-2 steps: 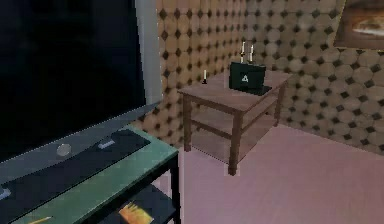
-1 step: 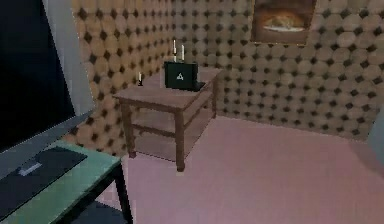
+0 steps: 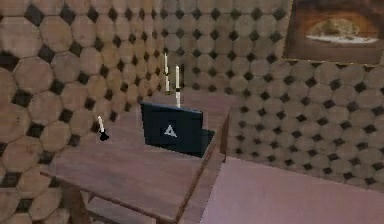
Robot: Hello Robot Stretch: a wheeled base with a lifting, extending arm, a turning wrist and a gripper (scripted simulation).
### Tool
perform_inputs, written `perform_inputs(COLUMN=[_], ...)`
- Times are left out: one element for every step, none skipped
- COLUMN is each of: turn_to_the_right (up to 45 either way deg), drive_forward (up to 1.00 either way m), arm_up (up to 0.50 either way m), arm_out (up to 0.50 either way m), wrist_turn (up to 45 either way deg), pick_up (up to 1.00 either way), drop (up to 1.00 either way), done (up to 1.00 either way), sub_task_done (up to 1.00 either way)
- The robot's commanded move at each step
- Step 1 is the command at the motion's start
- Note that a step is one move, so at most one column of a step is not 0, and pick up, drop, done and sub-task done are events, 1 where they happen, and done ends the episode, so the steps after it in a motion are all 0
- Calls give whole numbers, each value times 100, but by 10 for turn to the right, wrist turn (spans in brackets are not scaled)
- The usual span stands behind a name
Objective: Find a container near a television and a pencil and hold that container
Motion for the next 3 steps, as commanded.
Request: perform_inputs(turn_to_the_right=[90,0,450], drive_forward=[0,10,0], arm_up=[0,0,0], arm_out=[0,0,0], wrist_turn=[0,0,0], pick_up=[0,0,0], drop=[0,0,0], done=[0,0,0], sub_task_done=[0,0,0])
